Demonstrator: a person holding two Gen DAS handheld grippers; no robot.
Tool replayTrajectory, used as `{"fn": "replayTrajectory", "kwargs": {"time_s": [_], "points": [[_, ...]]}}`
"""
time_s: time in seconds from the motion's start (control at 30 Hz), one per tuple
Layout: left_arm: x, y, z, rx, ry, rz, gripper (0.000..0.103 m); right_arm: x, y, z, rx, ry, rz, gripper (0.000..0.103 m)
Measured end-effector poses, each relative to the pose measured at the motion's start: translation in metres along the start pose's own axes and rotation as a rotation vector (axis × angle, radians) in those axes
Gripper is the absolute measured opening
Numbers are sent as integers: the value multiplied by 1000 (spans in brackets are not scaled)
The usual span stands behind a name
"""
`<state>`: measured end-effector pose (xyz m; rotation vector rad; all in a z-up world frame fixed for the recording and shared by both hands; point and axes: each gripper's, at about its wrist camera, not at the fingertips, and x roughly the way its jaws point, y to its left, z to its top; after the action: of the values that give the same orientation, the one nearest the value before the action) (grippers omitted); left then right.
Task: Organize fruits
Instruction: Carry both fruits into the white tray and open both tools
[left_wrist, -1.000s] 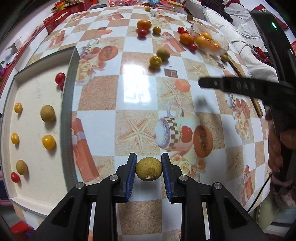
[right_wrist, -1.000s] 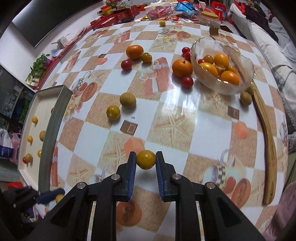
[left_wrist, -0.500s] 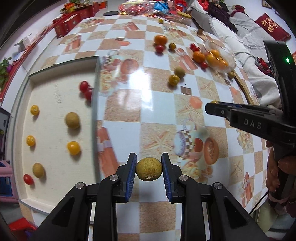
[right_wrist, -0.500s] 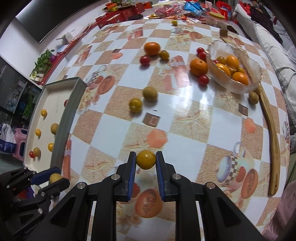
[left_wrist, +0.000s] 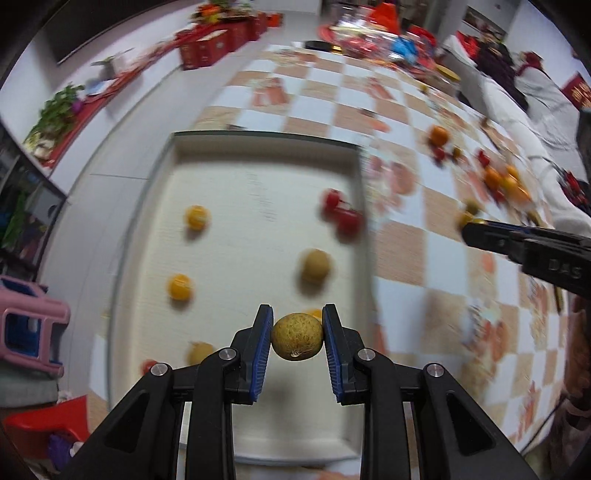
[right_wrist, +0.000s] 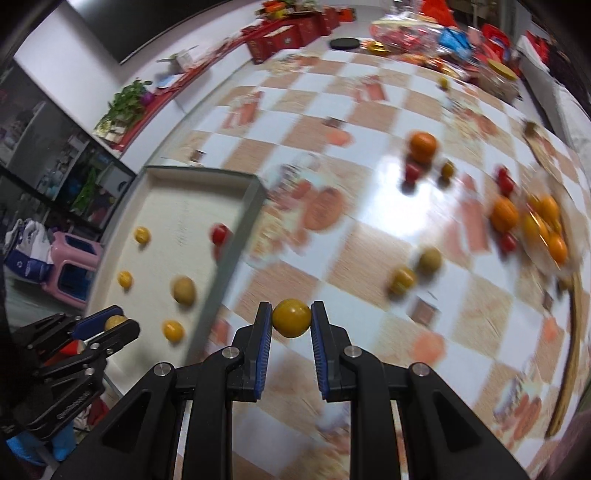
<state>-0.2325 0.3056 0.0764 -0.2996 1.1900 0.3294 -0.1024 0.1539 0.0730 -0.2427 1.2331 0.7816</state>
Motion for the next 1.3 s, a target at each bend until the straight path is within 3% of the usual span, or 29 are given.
{"fn": "replayTrajectory", "kwargs": {"time_s": [0.2,0.43,0.8,1.03,1.3], "points": [[25,30,15,-49,8,54,29,28,36,42,-32,12,46,23],[48,43,25,-64,30,62,29,64,66,72,-74,42,47,23],[58,43,24,-48,41,84,29,99,89,82,-141,79,-1,23],[58,34,19,19,11,128,29,119,95,82,-174,116,-32,23],[58,33,17,32,-5,141,29,124,103,80,-213,122,-57,25]]}}
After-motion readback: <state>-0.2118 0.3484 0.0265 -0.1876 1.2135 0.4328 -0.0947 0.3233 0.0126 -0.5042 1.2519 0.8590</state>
